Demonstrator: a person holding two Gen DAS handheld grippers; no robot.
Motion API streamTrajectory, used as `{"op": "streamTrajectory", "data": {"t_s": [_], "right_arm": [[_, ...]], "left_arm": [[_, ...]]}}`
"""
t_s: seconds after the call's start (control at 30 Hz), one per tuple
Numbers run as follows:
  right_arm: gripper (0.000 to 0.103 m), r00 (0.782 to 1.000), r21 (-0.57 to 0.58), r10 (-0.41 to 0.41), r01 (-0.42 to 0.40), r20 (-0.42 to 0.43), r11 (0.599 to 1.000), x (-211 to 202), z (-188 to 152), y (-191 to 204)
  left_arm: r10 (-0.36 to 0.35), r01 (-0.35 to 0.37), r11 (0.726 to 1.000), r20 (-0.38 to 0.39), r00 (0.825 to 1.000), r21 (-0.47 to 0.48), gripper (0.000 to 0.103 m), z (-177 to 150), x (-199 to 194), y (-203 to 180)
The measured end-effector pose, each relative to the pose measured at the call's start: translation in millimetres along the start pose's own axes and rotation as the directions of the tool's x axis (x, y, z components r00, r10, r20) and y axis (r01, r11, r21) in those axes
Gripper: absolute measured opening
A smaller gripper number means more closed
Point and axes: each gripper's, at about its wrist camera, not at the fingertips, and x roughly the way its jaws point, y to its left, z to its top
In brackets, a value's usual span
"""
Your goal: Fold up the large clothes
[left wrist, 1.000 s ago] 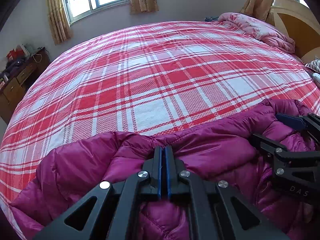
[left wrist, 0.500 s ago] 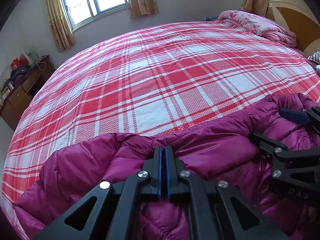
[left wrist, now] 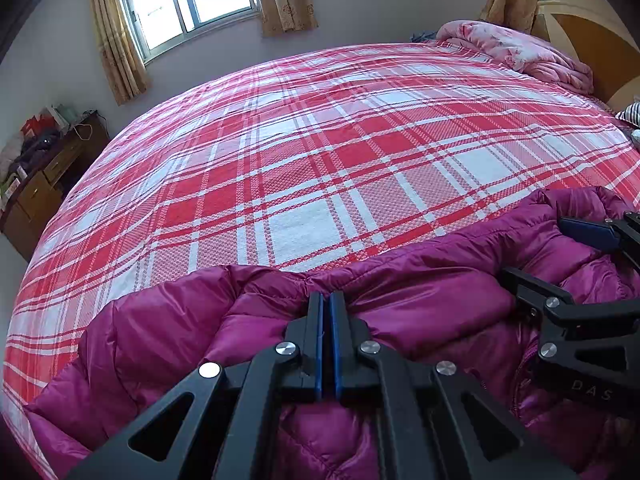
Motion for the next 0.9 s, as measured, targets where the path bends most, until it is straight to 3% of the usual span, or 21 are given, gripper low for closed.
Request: {"op": "streamTrajectory", "data": {"t_s": [0.63, 0.9], "right_arm": [[0.081, 1.0, -0.003, -0.013, 0.013, -0.007, 1.0, 4, -1, 0], [0.083, 1.0, -0.018, 0.003, -0.003, -0.025, 1.0, 0, 5, -2]], "left_arm": [[0.005, -0.005, 1.0, -0.001, 1.0, 0.005, 0.004, 0, 0, -1], [0.084, -0.083, 0.994, -0.02, 0.996, 0.071, 0.004, 7, -6, -11]]}}
